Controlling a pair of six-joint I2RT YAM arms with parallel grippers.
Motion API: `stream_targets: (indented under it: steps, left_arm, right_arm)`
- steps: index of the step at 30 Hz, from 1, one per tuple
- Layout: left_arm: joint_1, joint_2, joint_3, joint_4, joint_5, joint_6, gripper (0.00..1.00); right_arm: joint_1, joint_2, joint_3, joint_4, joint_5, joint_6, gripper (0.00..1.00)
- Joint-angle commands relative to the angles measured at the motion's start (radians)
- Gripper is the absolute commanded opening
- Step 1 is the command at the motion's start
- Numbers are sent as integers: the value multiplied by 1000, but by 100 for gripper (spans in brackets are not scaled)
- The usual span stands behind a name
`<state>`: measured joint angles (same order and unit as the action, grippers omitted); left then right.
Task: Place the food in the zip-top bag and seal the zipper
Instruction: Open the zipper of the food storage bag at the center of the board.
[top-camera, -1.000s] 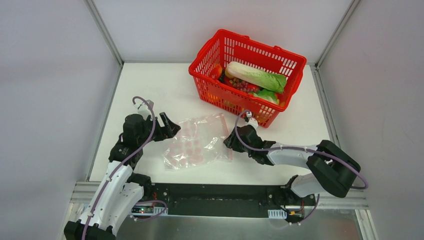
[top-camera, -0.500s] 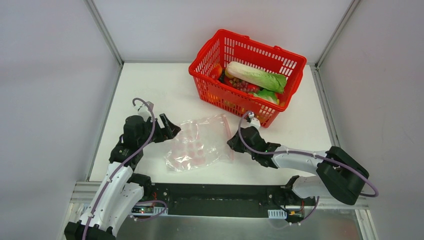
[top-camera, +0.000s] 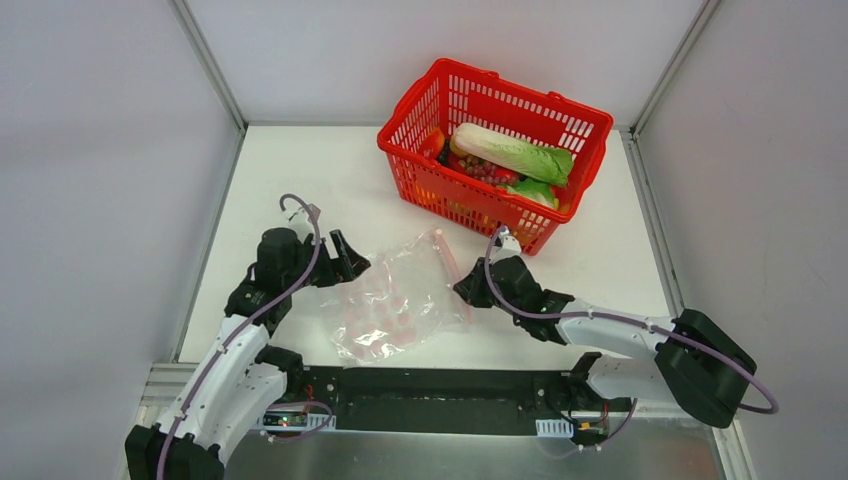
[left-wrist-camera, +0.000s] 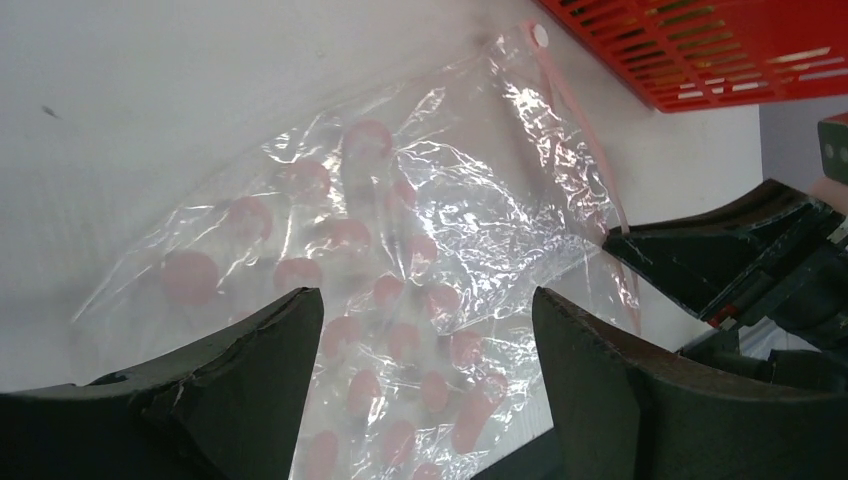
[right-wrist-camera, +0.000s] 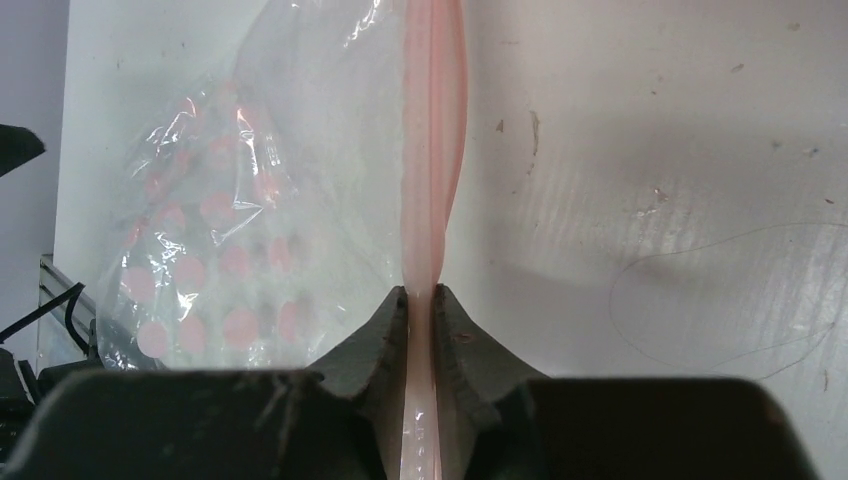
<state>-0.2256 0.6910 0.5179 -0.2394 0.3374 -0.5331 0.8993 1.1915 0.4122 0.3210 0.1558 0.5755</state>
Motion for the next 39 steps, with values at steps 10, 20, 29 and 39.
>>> stream_targets:
  steps: [10,20,29,39]
  left_arm:
    - [-306,174,-5,208,-43,-28,77]
    - [-394,212,-101,266,-149,-49,75]
    - [-395,320,-120,303,-209,-67,68]
    - [-395,338,-124,293,-218,-50,63]
  right_arm:
    - [9,59,-5,0,81,49,18]
    - [10,50,-54,114,35,90,27]
    - [9,54,-85,189,-18,137,37]
    - [-1,54,-85,237,-30,167,42]
